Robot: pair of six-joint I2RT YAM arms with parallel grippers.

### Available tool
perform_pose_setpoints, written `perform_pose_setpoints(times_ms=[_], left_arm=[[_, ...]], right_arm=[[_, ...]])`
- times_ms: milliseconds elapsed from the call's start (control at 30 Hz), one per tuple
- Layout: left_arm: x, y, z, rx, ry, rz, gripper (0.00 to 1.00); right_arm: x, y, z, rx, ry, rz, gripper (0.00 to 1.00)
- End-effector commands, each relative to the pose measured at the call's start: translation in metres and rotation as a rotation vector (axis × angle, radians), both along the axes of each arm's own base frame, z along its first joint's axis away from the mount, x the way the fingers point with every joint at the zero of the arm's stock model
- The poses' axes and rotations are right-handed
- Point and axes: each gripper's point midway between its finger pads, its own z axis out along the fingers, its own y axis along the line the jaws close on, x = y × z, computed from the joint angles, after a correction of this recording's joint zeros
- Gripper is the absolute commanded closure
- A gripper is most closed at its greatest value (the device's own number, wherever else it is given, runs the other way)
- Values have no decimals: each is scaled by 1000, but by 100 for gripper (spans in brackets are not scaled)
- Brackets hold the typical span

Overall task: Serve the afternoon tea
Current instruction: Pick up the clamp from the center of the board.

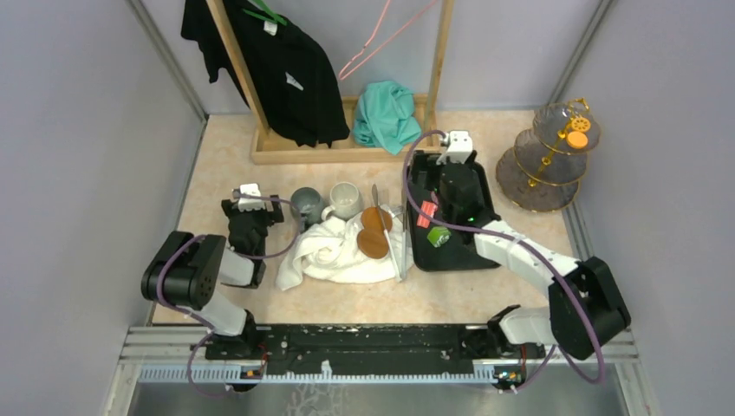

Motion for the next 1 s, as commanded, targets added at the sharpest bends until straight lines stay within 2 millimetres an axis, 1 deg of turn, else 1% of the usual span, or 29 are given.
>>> perform_pose_setpoints(times_ms=[0,33,100,133,167,200,233,300,367,400,467,500,567,600,733,767,800,867,967], left_arm=[[-3,10,28,-31,-61,61,1],[-6,16,36,-51,-74,103,1],[-8,23,48,-81,-87,146,1],[-9,25,59,-112,-115,165,1],[-9,24,67,-156,-127,168,1],[-8,21,75,-203,-126,164,1],[-6,17,79,-249,-105,155,1],[-1,6,91,-295,-70,105,1],[0,-9,99,-322,-22,35,1],[-2,-15,99,-353,5,21,1],[-10,-17,102,-401,14,50,1],[-15,-19,102,-419,26,67,1],[-22,-25,102,-423,51,91,1],[-28,-31,98,-409,87,101,1],[-41,-57,94,-392,177,121,1],[-45,-66,93,-388,195,107,1],[-48,-74,92,-383,208,97,1],[-55,-86,89,-367,234,92,1],[-63,-106,84,-360,277,59,1]], right_arm=[[16,-14,33,-3,-105,-198,1],[15,-20,27,36,-141,-224,1],[10,-25,26,122,-233,-232,2],[10,-18,31,143,-265,-173,8],[12,-7,34,145,-257,-109,17],[17,5,30,127,-206,-65,23],[21,13,22,104,-141,-37,27],[23,25,10,85,-46,-2,29],[15,32,3,100,6,34,29],[8,34,2,103,15,48,29],[-4,38,-2,96,49,85,28],[-10,40,-7,88,81,106,27],[-21,46,-13,103,116,151,25],[-27,49,-17,111,135,174,24],[-52,59,-31,113,203,222,23],[-58,62,-34,98,214,228,23],[-68,69,-36,83,220,247,23],[-81,77,-41,60,232,263,24],[-97,86,-52,63,276,284,24]])
